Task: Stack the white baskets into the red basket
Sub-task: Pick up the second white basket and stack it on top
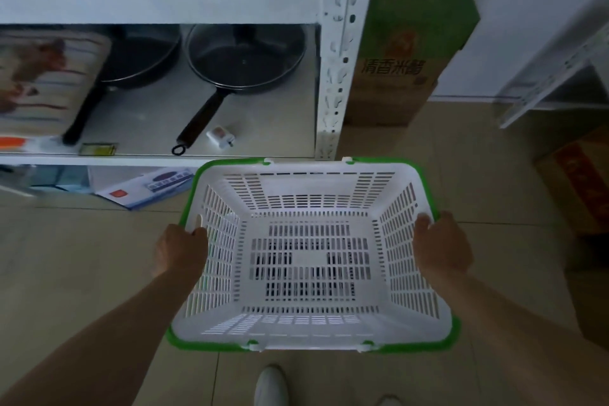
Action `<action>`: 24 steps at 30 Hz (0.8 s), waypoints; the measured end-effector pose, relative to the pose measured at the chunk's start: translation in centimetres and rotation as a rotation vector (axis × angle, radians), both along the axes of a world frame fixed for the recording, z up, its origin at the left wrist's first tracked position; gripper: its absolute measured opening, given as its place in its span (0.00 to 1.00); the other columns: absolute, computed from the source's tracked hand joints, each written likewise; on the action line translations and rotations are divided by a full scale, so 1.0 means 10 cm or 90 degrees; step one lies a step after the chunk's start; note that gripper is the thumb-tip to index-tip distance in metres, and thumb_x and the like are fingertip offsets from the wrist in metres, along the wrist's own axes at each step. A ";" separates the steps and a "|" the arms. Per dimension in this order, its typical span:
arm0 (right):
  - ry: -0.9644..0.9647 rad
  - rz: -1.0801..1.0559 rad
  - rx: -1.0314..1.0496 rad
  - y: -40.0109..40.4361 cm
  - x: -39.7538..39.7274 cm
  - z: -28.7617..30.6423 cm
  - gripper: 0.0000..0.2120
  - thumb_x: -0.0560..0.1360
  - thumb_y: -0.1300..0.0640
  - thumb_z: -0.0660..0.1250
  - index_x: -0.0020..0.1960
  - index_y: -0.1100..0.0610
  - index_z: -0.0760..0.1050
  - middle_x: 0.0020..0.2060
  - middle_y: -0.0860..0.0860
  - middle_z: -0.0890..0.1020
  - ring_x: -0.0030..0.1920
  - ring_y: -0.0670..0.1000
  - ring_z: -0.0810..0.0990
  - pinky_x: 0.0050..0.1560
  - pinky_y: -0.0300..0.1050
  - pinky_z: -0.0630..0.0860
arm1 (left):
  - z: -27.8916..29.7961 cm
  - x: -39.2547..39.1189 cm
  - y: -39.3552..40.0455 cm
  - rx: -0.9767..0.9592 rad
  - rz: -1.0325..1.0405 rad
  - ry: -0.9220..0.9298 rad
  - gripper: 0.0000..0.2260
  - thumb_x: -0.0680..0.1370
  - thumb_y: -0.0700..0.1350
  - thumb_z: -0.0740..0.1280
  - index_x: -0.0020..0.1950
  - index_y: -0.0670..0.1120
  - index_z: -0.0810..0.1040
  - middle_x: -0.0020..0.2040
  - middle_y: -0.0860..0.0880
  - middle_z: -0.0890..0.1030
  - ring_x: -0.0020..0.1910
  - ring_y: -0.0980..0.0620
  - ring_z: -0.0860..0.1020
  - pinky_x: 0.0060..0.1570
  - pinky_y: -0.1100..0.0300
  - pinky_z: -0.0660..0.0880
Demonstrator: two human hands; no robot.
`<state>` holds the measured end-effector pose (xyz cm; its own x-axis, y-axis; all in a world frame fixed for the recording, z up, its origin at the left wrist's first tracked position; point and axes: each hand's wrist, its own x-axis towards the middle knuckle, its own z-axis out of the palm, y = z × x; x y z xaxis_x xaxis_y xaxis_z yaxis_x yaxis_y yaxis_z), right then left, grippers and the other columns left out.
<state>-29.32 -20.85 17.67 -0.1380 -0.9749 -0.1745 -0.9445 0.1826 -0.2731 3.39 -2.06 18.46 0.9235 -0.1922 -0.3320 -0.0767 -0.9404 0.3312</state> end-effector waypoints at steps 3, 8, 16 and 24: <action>0.005 -0.006 0.017 0.06 0.11 -0.17 0.20 0.80 0.47 0.53 0.52 0.63 0.73 0.40 0.59 0.79 0.38 0.59 0.78 0.38 0.46 0.71 | -0.13 0.08 0.10 0.009 0.011 0.010 0.17 0.76 0.48 0.64 0.55 0.35 0.77 0.51 0.34 0.80 0.50 0.34 0.79 0.48 0.48 0.74; 0.003 0.010 0.080 0.16 0.28 -0.44 0.20 0.81 0.47 0.53 0.53 0.63 0.72 0.44 0.61 0.81 0.42 0.60 0.81 0.40 0.49 0.75 | -0.41 0.20 0.26 0.021 0.019 0.021 0.16 0.76 0.46 0.63 0.57 0.34 0.76 0.52 0.33 0.80 0.52 0.33 0.79 0.47 0.48 0.73; -0.032 -0.022 0.185 0.22 0.41 -0.88 0.19 0.82 0.51 0.52 0.59 0.66 0.69 0.52 0.64 0.80 0.49 0.64 0.81 0.50 0.56 0.78 | -0.95 0.23 0.31 0.039 0.024 0.062 0.15 0.76 0.40 0.63 0.58 0.33 0.75 0.54 0.32 0.80 0.53 0.33 0.79 0.51 0.46 0.75; -0.023 -0.026 0.192 0.37 0.33 -1.29 0.16 0.82 0.54 0.53 0.59 0.67 0.67 0.51 0.65 0.80 0.48 0.63 0.81 0.44 0.52 0.76 | -1.38 0.16 0.37 0.060 0.007 0.086 0.16 0.76 0.38 0.62 0.60 0.30 0.74 0.59 0.30 0.77 0.57 0.32 0.77 0.54 0.45 0.74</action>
<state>-26.03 -17.13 4.75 -0.1646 -0.8719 -0.4613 -0.9254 0.2983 -0.2338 5.02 1.60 4.68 0.8713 -0.1453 -0.4687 -0.0277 -0.9682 0.2486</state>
